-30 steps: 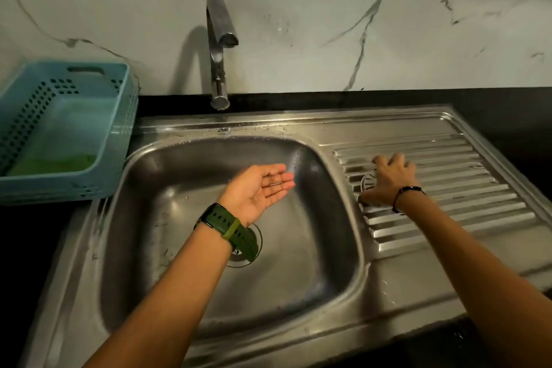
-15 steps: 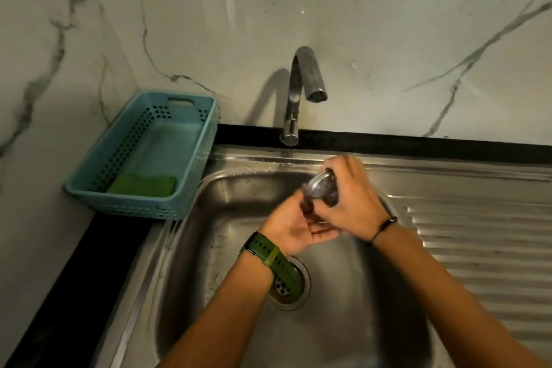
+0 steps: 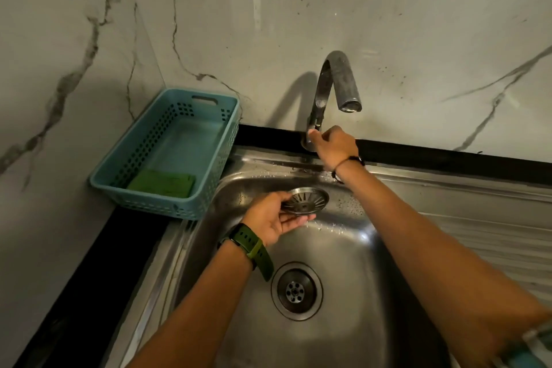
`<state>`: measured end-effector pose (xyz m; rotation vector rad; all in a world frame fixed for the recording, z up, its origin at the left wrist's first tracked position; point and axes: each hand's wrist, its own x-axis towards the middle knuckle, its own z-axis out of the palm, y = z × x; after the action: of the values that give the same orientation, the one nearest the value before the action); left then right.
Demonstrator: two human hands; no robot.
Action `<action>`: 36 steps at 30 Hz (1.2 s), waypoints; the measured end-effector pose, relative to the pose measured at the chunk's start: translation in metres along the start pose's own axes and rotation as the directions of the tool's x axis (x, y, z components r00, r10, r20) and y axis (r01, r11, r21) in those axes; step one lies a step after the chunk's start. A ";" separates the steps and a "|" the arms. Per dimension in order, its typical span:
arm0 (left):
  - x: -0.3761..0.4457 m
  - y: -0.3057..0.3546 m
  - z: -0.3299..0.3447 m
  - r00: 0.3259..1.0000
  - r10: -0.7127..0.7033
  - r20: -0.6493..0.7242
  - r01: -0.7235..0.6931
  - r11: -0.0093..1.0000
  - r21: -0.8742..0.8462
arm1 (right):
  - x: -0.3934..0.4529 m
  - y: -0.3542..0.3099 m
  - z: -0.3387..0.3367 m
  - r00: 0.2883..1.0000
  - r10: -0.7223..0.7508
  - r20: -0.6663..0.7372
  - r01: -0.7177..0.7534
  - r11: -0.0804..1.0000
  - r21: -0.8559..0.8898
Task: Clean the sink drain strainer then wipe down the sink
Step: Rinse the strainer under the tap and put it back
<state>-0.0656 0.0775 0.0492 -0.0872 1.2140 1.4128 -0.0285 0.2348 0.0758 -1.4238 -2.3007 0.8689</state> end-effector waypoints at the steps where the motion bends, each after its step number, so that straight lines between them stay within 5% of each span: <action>1: 0.001 0.001 0.000 1.000 0.009 -0.006 -0.009 1.000 0.001 | 0.009 -0.002 0.005 0.999 0.028 0.018 -0.028 0.999 -0.019; 15: 0.005 0.002 0.000 0.993 0.097 -0.070 -0.091 0.992 0.089 | 0.030 -0.019 0.012 0.998 0.013 -0.055 -0.021 0.990 -0.137; 18: 0.004 -0.004 0.003 0.993 0.096 -0.074 -0.088 0.990 0.110 | 0.024 -0.015 0.012 0.994 -0.085 -0.067 0.067 0.968 -0.240; 25: 0.001 -0.011 0.012 0.992 0.089 -0.088 -0.077 0.989 0.125 | 0.023 -0.021 0.009 0.941 -0.322 0.104 0.314 0.715 -0.624; 31: -0.001 -0.015 0.014 0.995 0.085 -0.051 -0.076 0.985 0.153 | 0.028 -0.020 0.005 0.879 -0.426 0.214 0.439 0.547 -0.713; 33: 0.001 -0.017 0.016 0.996 0.074 -0.046 -0.066 0.986 0.152 | 0.026 -0.019 0.003 0.871 -0.435 0.229 0.458 0.548 -0.699; 36: 0.004 -0.020 0.020 0.997 0.067 -0.041 -0.060 0.986 0.153 | 0.019 -0.016 -0.007 0.909 -0.361 0.207 0.414 0.733 -0.539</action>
<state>-0.0396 0.0889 0.0432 0.0250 1.3685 1.3748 -0.0448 0.2488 0.0902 -1.0099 -2.9348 0.0995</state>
